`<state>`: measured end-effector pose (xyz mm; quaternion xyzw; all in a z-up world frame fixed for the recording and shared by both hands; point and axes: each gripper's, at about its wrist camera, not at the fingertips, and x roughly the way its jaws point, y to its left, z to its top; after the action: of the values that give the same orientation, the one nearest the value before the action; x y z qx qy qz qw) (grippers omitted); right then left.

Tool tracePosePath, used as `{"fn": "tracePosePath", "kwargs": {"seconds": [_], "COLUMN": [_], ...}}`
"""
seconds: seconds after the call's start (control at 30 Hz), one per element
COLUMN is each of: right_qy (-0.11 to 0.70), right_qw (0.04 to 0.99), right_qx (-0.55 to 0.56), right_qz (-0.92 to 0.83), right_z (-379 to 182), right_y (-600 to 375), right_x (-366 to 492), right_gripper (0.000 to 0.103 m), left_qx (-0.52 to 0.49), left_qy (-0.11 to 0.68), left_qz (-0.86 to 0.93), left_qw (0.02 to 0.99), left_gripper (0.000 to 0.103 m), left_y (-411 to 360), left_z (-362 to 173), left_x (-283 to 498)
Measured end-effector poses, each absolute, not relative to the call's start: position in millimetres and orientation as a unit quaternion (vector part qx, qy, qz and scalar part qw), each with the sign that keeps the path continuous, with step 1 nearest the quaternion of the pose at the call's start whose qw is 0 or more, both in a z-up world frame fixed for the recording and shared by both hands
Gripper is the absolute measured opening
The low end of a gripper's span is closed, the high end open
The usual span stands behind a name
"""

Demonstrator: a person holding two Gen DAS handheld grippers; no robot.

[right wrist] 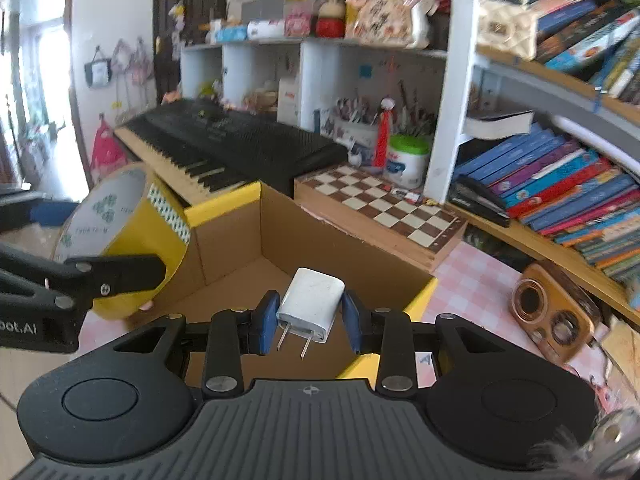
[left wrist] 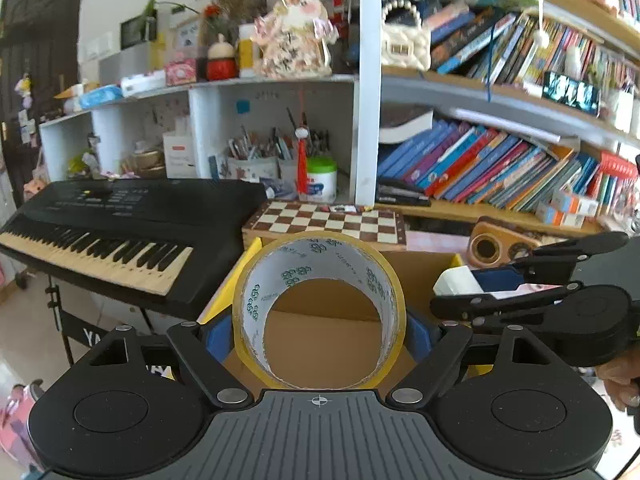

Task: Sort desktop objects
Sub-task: 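Lower both held items into the yellow box and open both tools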

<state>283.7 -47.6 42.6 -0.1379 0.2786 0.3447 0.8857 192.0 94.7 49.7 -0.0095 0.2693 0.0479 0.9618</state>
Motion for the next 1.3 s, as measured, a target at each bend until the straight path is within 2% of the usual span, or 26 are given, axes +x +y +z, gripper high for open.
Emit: {"fn": "tracePosePath", "kwargs": {"seconds": [0.43, 0.6, 0.9, 1.2, 1.3], "right_qy": [0.349, 0.311, 0.283, 0.283, 0.286], "right_qw": [0.760, 0.713, 0.696, 0.696, 0.702], "right_qx": [-0.302, -0.429, -0.484, -0.475, -0.464], "right_qz": [0.458, 0.458, 0.449, 0.458, 0.458], "right_z": [-9.9, -29.6, -35.1, -33.3, -31.0], "right_y": [-3.9, -2.0, -11.9, -9.5, -10.0], "right_x": [335.2, 333.8, 381.1, 394.1, 392.0], "right_gripper": [0.032, 0.032, 0.032, 0.031, 0.038], "left_qx": [0.051, 0.038, 0.034, 0.044, 0.047], "left_qy": [0.373, 0.410, 0.434, 0.432, 0.430], "left_qz": [0.019, 0.028, 0.007, 0.025, 0.025], "left_qw": [0.926, 0.911, 0.900, 0.900, 0.901], "left_gripper": [0.083, 0.084, 0.084, 0.084, 0.085], "left_y": [92.9, 89.7, 67.7, 61.1, 58.3], "left_z": [5.1, -8.8, -18.4, -25.4, -24.8], "left_x": [260.6, 265.6, 268.5, 285.8, 287.6]}}
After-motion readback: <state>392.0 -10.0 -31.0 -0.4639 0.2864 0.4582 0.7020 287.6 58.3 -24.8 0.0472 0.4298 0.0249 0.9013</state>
